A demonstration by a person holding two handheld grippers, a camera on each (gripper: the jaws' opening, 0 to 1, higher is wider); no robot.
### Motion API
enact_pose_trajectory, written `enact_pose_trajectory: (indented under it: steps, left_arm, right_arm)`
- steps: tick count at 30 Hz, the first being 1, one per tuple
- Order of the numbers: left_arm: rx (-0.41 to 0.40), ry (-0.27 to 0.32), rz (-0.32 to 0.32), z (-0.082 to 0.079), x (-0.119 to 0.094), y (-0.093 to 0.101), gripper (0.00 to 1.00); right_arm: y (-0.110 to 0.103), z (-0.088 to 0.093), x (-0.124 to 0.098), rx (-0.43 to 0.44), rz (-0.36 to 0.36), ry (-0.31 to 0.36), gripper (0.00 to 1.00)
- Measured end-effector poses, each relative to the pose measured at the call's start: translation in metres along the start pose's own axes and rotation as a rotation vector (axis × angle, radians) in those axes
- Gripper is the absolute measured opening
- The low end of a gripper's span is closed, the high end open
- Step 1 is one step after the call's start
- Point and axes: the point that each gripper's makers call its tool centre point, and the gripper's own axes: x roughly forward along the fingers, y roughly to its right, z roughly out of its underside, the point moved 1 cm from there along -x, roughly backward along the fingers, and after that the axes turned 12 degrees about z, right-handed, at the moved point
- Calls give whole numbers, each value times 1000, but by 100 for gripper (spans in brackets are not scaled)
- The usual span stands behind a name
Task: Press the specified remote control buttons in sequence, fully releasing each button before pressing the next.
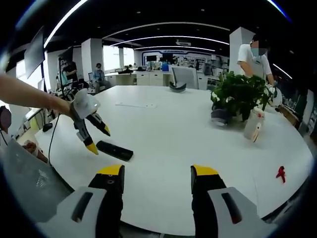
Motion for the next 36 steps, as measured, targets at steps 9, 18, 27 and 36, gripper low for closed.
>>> enact_pose_trajectory:
  steps: [9,18,27,36]
  left_arm:
    - [31,33,0,-7,2,-3,56]
    - [25,37,25,-7,10,0,58]
    - [30,34,22,-6,14,-2,55]
    - [26,49,23,-6,15,-3,52]
  right_arm:
    - [0,1,0,-2,4,-3,55]
    - [2,1,0,2,10,-6,55]
    - [2,2,0,1,13,-11,55]
    - [3,2,0,2,16,-12,55]
